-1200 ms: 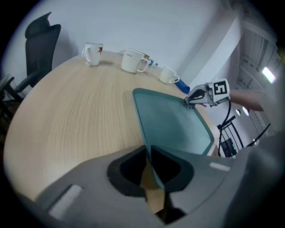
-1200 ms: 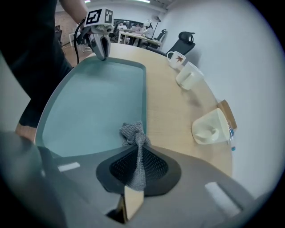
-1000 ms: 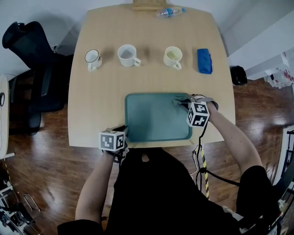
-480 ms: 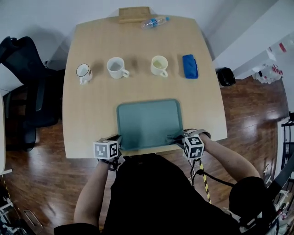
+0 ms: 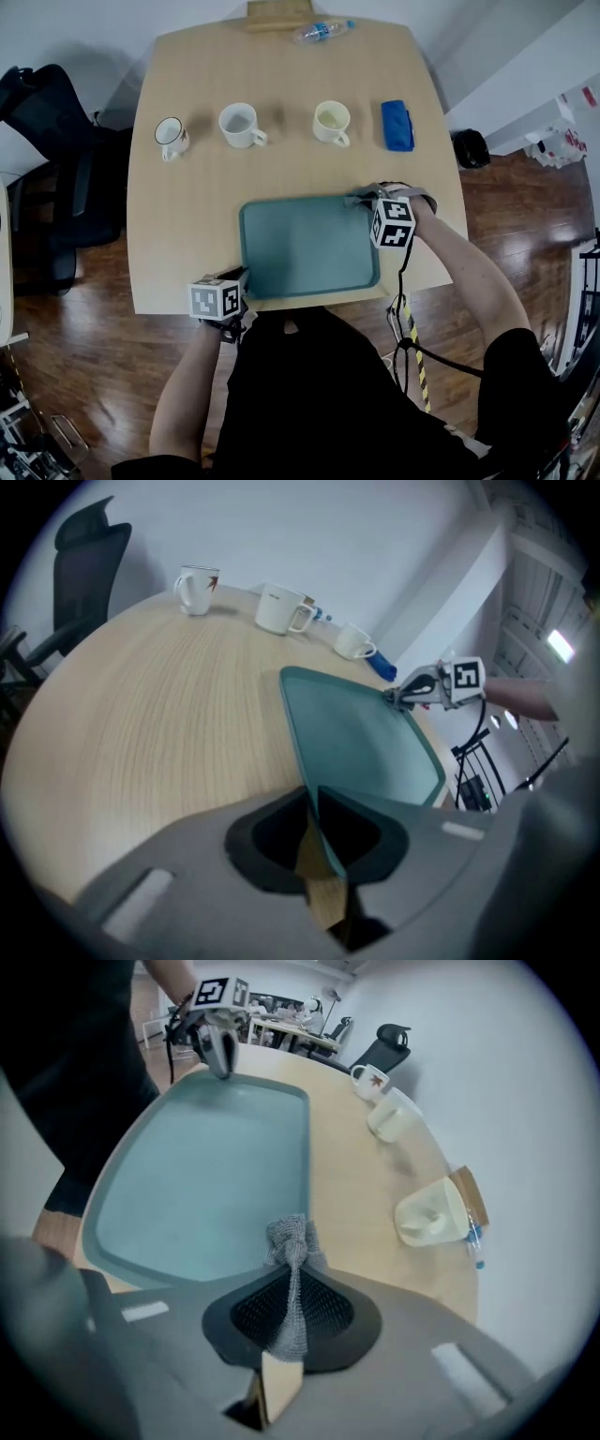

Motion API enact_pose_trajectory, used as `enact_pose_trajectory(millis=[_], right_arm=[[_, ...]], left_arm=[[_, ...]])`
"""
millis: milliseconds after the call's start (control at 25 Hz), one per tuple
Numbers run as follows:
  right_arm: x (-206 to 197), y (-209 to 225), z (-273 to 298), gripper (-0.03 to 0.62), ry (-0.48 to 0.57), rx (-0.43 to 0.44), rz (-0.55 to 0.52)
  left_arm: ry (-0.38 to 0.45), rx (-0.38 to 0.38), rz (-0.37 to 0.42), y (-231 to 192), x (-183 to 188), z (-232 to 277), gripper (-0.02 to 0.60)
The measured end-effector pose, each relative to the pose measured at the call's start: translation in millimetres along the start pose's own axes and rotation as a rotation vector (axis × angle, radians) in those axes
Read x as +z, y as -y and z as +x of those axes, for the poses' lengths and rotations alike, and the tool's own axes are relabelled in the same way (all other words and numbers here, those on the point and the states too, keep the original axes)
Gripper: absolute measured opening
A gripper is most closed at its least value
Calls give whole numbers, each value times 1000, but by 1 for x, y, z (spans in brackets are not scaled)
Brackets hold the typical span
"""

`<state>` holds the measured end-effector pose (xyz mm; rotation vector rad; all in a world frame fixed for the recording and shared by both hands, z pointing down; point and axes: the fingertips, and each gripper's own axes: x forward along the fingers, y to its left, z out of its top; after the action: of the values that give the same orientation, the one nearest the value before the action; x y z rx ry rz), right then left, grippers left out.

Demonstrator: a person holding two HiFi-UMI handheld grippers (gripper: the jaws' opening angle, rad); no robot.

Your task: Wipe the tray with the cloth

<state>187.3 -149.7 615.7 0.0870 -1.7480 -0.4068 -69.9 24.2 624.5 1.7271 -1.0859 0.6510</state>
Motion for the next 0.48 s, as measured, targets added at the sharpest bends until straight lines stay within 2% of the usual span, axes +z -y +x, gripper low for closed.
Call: enact_pose_trajectory(millis=[80,160,320,480], right_arm=[[-6,15,4,25,-6,-3,14],[-6,10,4,25,0,13,26],[-7,-36,-1,25,-5,46,-11],[-3,-84,-17,25,14,100,19]], left_arm=[[4,26,0,-3,2,-1,41],[8,36,1,-6,2,-2,41],[14,41,6,-7,0,-3,40],[12,3,13,-4,-3,2,37]])
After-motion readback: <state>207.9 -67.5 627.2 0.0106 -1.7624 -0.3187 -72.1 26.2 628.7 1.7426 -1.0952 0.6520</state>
